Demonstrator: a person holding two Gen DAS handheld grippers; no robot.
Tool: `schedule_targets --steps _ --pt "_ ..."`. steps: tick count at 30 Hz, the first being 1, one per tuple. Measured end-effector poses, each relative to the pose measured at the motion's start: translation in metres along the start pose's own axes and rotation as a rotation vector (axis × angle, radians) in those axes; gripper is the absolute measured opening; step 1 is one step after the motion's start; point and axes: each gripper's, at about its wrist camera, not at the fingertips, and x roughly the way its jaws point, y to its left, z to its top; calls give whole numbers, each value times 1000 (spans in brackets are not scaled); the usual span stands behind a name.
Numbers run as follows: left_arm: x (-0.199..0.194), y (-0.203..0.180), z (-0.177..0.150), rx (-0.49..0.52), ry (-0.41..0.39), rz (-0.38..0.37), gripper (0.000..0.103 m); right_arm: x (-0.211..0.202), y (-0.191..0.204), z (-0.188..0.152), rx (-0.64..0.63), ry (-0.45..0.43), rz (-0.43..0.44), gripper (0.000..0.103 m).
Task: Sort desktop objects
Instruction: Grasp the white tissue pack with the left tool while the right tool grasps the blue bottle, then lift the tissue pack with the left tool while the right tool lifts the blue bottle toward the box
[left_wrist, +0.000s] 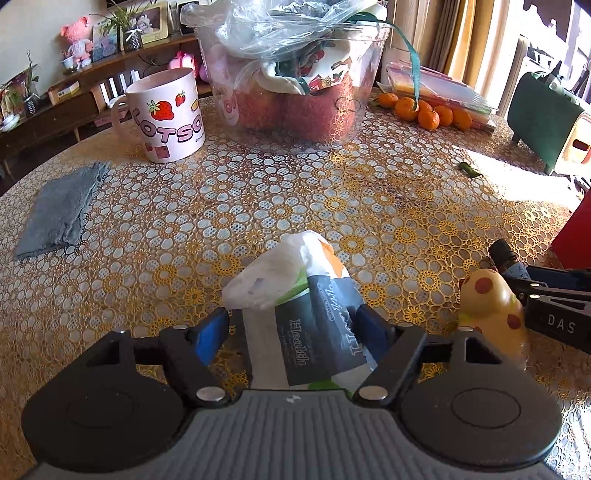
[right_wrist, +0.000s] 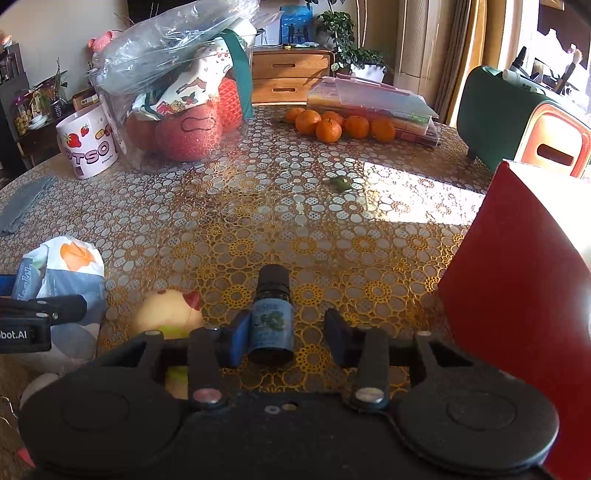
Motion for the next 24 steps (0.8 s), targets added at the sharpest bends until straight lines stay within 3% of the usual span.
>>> schedule_targets --steps 1,4,13,18,24 --pt "-1 -2 0 2 -2 -6 62 0 0 0 2 -1 -2 36" --pt "-3 -7 0 8 -4 -12 52 -1 0 -1 -8 -3 -6 25" --pt "-11 -10 1 18 -43 -10 31 -5 -4 -2 -10 0 20 24" --pt "-17 -9 2 17 -55 -8 23 -13 -10 -5 16 -2 45 23" --pt "-30 -12 3 23 -70 -10 21 -30 -16 -9 19 -23 67 23"
